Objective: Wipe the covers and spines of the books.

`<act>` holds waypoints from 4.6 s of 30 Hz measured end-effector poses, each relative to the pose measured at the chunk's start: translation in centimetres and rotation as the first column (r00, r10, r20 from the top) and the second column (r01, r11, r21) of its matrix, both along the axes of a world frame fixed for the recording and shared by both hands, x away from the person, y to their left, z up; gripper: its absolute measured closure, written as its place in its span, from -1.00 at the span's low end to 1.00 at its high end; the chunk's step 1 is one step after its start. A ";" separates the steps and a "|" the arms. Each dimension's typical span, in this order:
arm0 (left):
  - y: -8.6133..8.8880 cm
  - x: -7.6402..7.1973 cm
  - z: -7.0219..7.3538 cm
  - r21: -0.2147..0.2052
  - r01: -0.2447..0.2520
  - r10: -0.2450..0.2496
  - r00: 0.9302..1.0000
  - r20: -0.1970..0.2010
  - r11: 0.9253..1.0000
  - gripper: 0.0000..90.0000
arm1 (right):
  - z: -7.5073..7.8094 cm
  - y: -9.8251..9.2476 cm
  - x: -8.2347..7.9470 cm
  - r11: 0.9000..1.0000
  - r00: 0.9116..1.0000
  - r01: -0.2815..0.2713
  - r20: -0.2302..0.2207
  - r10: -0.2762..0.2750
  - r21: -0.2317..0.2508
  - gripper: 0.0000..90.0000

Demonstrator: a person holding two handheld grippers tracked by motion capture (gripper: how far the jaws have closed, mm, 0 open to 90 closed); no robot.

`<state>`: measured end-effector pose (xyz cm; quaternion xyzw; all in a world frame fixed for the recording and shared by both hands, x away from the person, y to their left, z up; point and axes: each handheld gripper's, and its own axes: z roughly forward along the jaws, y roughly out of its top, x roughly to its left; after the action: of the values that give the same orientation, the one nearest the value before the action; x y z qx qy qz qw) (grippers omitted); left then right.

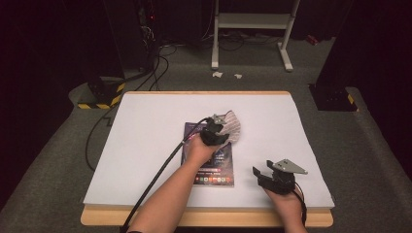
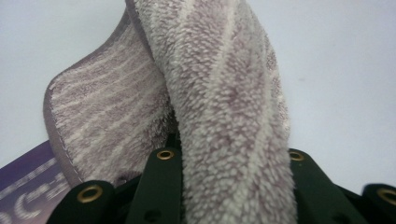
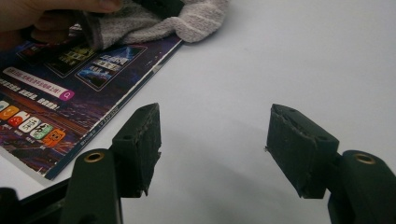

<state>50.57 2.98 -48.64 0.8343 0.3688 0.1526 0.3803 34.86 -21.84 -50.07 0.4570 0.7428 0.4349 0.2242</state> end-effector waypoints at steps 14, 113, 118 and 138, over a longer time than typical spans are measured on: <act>3.2 0.5 -0.2 0.002 -0.046 0.046 0.999 -0.002 0.999 0.58 | -0.1 0.1 0.1 1.000 1.000 -0.003 0.000 0.003 -0.008 -0.22; 12.7 0.6 0.3 0.049 -0.211 0.212 0.977 -0.007 0.976 0.60 | -0.1 0.4 0.0 1.000 1.000 -0.013 0.003 0.013 -0.020 -0.21; 13.3 0.5 0.7 0.036 -0.224 0.224 0.975 0.003 0.974 0.61 | -0.1 0.5 -0.1 1.000 1.000 -0.014 0.004 0.014 -0.022 -0.22; 17.6 -3.2 3.4 -0.018 -0.238 0.239 0.966 0.097 0.971 0.61 | 0.1 0.8 -0.2 0.999 1.000 -0.012 0.004 0.012 -0.034 -0.19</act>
<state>47.42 20.55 -45.21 0.7742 0.4476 0.2371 0.3795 34.71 -21.01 -49.94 0.4479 0.7523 0.4244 0.2309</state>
